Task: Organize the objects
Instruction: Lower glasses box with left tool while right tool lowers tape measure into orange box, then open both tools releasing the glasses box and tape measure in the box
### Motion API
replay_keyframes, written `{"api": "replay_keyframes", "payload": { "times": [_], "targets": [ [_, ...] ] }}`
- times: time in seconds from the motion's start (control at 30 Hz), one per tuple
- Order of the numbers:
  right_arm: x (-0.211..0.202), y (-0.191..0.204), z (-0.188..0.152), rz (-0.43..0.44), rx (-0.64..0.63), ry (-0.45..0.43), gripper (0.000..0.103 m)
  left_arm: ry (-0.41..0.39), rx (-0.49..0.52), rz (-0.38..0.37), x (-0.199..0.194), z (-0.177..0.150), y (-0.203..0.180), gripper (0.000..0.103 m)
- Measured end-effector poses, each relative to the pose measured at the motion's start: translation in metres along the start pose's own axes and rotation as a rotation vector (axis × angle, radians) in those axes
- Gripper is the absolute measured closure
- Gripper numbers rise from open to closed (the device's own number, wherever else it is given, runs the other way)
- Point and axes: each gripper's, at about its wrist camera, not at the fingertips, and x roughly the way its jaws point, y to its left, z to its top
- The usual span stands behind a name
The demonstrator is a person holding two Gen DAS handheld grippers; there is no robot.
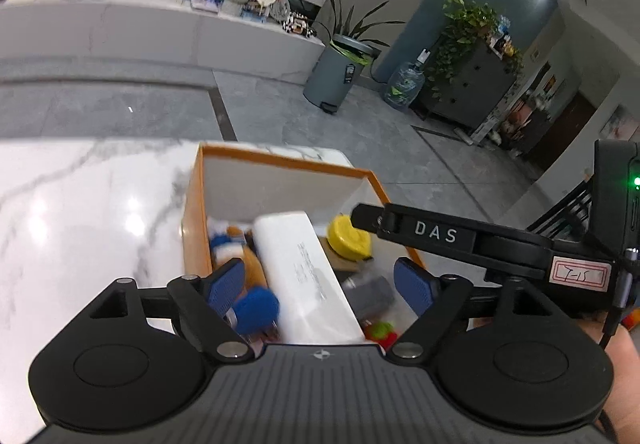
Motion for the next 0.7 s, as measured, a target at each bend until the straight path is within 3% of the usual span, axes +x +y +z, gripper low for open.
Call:
{"api": "replay_keyframes", "payload": {
  "times": [0.33,0.4,0.57,0.7],
  "targets": [
    [-0.05,0.04,-0.018,-0.02,-0.15,-0.044,0.032,-0.031,0.089,0.01,-0.033,-0.013,-0.004,0.006],
    [-0.061,0.045,-0.021,-0.011,-0.152,-0.049,0.03,-0.029,0.099,0.028,-0.042,-0.016,-0.007,0.0],
    [-0.086,0.05,-0.036,0.014,-0.138,-0.078,0.024,-0.08,0.175,0.072,-0.058,-0.033,-0.019,0.0],
    [-0.097,0.055,-0.051,0.032,-0.147,-0.084,0.022,-0.062,0.2,0.126,-0.056,-0.045,-0.025,0.0]
  ]
}}
